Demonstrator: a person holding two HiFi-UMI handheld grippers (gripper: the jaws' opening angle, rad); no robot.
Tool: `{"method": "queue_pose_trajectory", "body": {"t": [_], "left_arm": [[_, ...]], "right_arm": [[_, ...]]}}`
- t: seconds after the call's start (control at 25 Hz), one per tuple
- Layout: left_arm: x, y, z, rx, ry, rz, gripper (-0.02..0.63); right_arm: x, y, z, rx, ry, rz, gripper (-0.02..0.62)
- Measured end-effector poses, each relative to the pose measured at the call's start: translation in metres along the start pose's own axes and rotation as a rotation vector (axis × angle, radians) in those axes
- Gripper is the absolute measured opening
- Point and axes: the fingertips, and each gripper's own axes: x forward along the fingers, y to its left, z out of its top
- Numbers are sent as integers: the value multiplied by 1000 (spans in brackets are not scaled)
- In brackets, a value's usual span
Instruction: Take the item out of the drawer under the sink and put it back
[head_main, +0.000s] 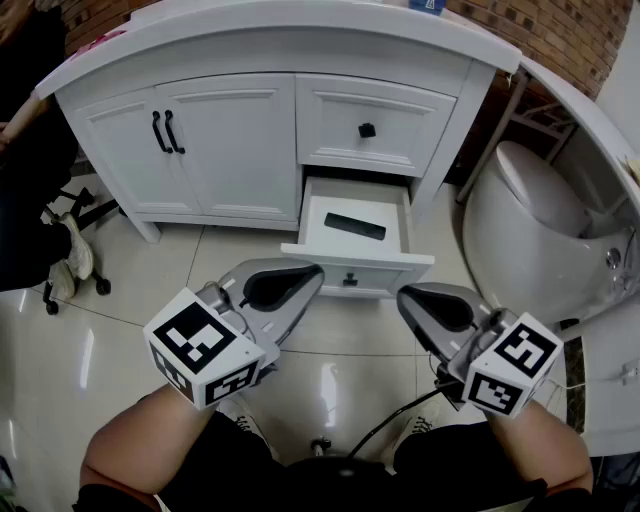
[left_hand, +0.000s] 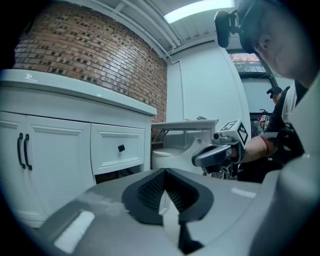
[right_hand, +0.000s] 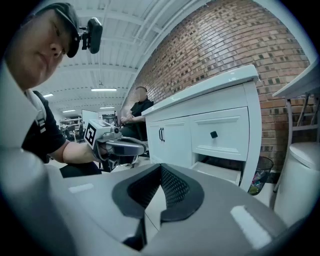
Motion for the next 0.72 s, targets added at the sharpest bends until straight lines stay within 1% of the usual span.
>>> {"method": "queue_pose_trajectory", "body": {"t": [0.4, 0.52, 0.6, 0.72], "left_arm": [[-1, 0, 0, 2, -2, 3, 6], [-1, -1, 1, 5, -6, -2, 6], [-1, -2, 3, 0, -9, 1, 6], [0, -2, 3, -3, -14, -1, 6]], "right_arm": [[2, 3, -2, -2, 5, 7, 6], [1, 1, 0, -10, 0, -3, 6], [2, -1, 2, -40, 3, -21, 7], [5, -5, 4, -146, 37, -56, 6]]}}
